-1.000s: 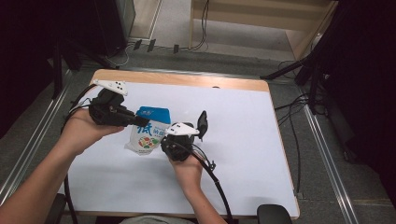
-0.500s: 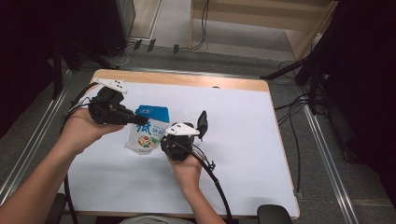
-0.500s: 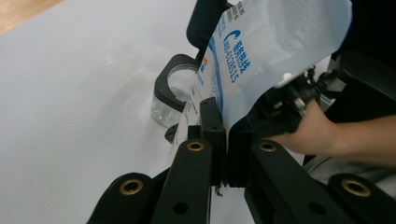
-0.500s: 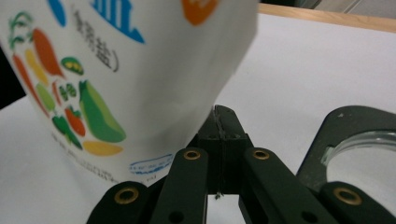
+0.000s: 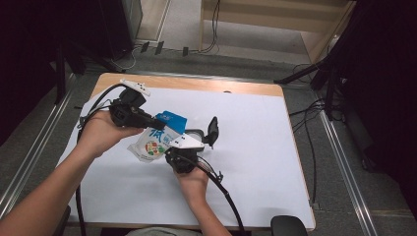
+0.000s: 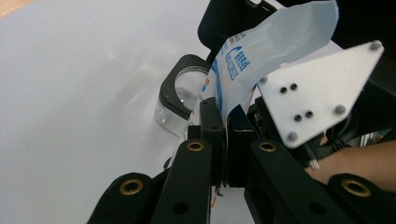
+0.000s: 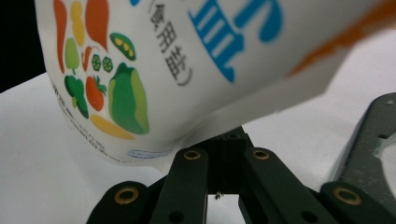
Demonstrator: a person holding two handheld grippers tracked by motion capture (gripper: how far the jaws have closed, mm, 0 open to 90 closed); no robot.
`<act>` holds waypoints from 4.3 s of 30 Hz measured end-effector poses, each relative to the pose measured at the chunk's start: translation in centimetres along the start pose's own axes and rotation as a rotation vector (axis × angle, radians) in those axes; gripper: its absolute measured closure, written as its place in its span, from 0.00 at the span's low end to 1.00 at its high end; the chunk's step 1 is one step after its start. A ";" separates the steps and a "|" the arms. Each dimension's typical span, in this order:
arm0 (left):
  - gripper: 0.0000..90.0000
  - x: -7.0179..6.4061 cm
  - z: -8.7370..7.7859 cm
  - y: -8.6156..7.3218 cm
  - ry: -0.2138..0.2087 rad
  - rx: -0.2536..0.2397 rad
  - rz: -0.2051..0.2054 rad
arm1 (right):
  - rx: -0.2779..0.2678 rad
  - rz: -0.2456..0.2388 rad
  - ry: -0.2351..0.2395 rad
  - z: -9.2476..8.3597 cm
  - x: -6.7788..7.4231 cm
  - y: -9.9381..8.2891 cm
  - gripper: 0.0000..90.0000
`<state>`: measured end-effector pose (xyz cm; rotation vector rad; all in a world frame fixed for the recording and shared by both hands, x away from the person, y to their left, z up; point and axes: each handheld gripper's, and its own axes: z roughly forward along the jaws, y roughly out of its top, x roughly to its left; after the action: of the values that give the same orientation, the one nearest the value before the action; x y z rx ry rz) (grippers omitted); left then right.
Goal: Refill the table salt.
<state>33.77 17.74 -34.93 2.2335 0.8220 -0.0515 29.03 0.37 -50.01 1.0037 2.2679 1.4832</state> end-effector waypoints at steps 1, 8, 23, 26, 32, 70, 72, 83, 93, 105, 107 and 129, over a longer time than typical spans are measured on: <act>1.00 -0.1 0.2 0.2 0.005 0.007 0.001 | -0.002 0.002 0.007 0.1 0.0 -0.1 1.00; 1.00 -0.2 1.0 1.1 0.019 0.018 -0.014 | -0.023 0.012 0.013 0.5 -0.3 -0.1 1.00; 1.00 -0.4 2.2 2.2 0.009 0.033 -0.026 | -0.034 0.000 0.011 1.4 -0.1 -0.5 1.00; 1.00 -0.7 2.2 2.2 0.007 0.027 -0.023 | -0.038 -0.018 0.000 1.4 -0.1 -0.5 1.00; 1.00 -0.6 2.0 2.3 0.023 0.016 -0.027 | -0.058 -0.032 0.001 1.5 -0.1 -0.4 1.00; 1.00 0.2 4.1 3.9 0.021 0.046 -0.065 | -0.075 0.022 0.074 2.8 0.1 0.2 1.00; 1.00 0.2 4.1 4.0 0.023 0.046 -0.066 | -0.077 0.013 0.072 2.8 0.1 0.2 1.00; 1.00 0.3 4.9 4.7 0.042 0.062 -0.072 | -0.086 0.016 0.104 2.7 0.3 0.4 1.00; 1.00 -0.2 5.1 5.0 0.038 0.065 -0.062 | -0.107 0.036 0.120 2.5 0.2 0.6 1.00; 1.00 -0.1 4.4 5.2 0.037 0.047 -0.077 | -0.103 0.018 0.100 3.0 0.7 0.2 1.00; 1.00 -0.1 4.7 5.3 0.038 0.052 -0.079 | -0.100 0.028 0.106 3.1 0.5 0.2 1.00; 1.00 -0.7 5.5 5.7 0.028 0.064 -0.078 | -0.118 0.006 0.125 3.4 0.9 0.3 0.96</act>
<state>37.66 10.80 -35.05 2.2659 0.9348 -0.0849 30.30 3.45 -51.10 0.9080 2.2313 1.7044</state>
